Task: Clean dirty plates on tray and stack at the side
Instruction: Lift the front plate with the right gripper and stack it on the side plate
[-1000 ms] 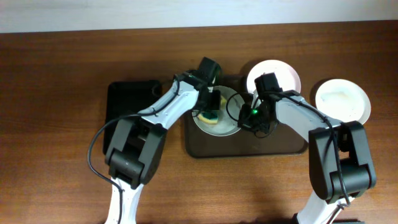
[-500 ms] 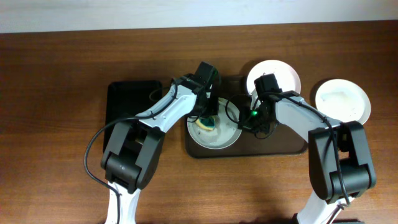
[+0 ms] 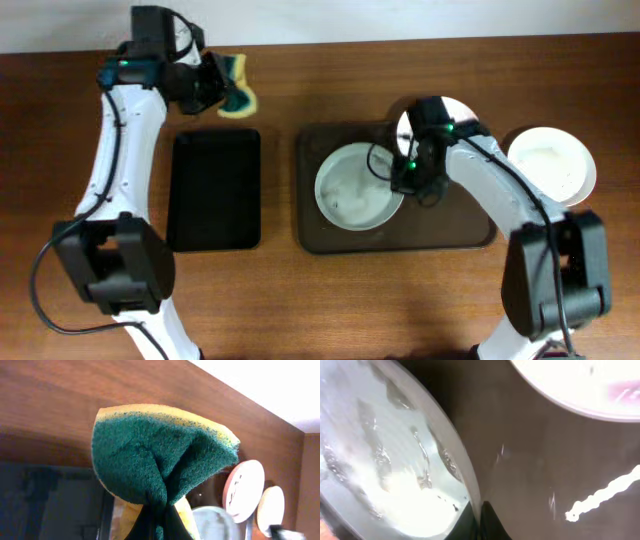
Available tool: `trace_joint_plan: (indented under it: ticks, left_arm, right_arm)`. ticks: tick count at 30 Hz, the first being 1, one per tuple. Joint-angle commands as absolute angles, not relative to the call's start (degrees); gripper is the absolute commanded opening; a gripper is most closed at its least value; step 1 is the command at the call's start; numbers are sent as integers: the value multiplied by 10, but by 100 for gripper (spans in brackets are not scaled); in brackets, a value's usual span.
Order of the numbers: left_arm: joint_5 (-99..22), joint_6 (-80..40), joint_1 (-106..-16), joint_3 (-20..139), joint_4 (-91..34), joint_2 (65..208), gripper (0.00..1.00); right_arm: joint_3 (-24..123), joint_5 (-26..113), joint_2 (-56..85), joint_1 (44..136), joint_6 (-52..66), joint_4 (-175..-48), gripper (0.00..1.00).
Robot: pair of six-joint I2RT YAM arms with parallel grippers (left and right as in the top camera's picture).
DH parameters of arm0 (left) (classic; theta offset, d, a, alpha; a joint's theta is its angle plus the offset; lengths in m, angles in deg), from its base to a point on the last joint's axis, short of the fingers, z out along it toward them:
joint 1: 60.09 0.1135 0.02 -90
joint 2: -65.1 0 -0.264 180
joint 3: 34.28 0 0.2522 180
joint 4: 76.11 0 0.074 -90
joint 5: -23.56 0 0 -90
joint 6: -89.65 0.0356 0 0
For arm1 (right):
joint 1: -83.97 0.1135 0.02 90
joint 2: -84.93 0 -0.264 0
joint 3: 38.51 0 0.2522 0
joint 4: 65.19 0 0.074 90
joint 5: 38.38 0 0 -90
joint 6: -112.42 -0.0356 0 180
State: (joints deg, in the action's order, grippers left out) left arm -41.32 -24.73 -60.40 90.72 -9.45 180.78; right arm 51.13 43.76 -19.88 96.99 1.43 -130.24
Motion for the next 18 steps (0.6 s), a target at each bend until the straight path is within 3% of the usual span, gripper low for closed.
trace_joint_plan:
  ticks: [1,5,10,14,16,18]
  left_arm:
    - [-439,-210,-590,909,-69,1808,0]
    - [-466,-202,-590,909,-58,1808,0]
    - [-468,-202,-592,909,-50,1808,0]
    - [-474,-202,-592,909,-48,1808,0]
    - [-474,-202,-592,909,-48,1808,0]
    - [-474,-202,-602,909,-48,1808,0]
  right_arm:
    - [607,724,-162,1068,26,-1383,4]
    - [627,1130,-162,1252,-11,-1457,4]
    - [627,1313,-162,1333,-77,-1486,4]
    - [627,1258,-162,1331,-151,-1504,4]
    - [627,1096,-162,1299,-160,-1496,4]
    - [627,871,-158,1210,-93,-1468,4]
